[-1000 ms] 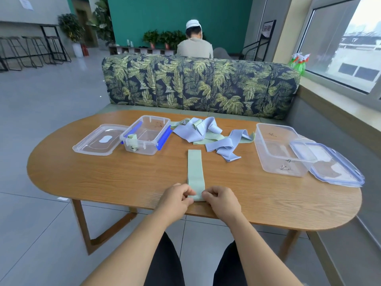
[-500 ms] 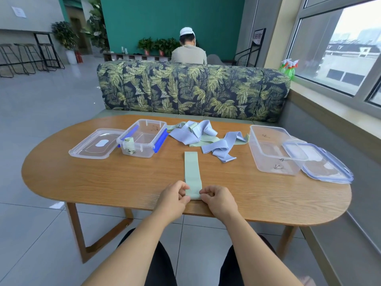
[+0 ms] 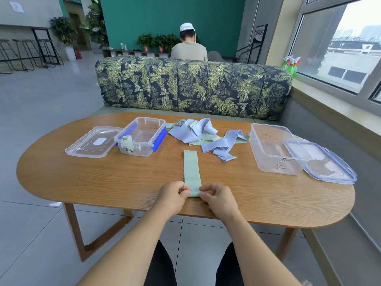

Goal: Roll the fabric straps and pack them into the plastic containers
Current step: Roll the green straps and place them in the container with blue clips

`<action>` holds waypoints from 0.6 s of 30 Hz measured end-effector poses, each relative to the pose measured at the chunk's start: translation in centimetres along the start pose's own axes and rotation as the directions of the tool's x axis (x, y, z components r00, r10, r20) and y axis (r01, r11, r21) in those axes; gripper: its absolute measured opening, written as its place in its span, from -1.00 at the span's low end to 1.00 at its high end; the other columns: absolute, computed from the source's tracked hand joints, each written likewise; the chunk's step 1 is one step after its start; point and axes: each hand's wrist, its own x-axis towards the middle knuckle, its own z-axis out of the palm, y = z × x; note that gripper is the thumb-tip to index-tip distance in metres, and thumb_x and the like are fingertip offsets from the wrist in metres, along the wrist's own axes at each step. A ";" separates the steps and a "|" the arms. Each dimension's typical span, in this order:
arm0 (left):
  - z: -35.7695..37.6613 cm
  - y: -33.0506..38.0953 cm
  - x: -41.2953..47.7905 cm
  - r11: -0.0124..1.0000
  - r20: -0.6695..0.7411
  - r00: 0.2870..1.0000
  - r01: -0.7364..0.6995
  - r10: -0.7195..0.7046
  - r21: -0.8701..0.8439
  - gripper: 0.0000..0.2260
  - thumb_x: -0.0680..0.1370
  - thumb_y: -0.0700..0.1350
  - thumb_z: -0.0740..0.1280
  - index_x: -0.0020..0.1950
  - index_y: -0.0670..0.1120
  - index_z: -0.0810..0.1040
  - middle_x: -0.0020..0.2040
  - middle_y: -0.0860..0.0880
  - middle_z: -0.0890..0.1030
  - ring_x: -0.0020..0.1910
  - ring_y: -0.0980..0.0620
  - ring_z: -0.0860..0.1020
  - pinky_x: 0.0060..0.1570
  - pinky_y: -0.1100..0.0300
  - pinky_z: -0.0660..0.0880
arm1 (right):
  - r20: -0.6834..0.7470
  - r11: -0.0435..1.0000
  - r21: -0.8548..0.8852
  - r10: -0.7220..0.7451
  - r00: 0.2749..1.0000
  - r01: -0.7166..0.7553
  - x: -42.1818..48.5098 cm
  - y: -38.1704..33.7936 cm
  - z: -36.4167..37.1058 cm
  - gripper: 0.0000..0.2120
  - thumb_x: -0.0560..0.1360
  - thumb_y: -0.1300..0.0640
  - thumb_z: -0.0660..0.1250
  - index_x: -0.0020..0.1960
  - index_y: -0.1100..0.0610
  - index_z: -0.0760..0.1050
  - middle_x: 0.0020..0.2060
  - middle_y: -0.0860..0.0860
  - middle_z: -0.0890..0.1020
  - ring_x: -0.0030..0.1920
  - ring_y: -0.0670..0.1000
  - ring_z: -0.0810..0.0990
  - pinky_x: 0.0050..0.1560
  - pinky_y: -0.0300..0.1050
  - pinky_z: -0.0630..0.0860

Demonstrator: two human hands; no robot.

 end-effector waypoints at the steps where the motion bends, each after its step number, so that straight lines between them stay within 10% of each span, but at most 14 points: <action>1: -0.1 0.1 0.0 1.000 0.006 1.000 0.004 -0.004 0.008 -0.92 0.58 -0.09 0.30 -0.05 -0.01 0.60 -0.15 0.14 0.57 -0.12 0.11 0.50 -0.14 0.28 0.34 | -0.007 1.000 -0.015 0.006 1.000 -0.006 0.1 0.0 0.0 -0.96 0.45 0.02 0.36 -0.13 -0.12 0.58 -0.34 -0.16 0.63 -0.26 -0.09 0.56 0.00 -0.01 0.56; 18: -0.3 -0.3 0.1 0.989 0.005 0.996 0.092 -0.092 -0.115 -0.93 0.52 -0.16 0.38 -0.09 0.01 0.55 -0.13 0.00 0.62 -0.14 0.02 0.60 -0.08 0.19 0.52 | -0.013 0.989 -0.146 0.003 1.000 -0.004 1.0 -0.5 0.3 -0.88 0.50 -0.01 0.29 -0.16 -0.08 0.58 -0.29 -0.09 0.63 -0.22 -0.01 0.55 -0.11 -0.09 0.51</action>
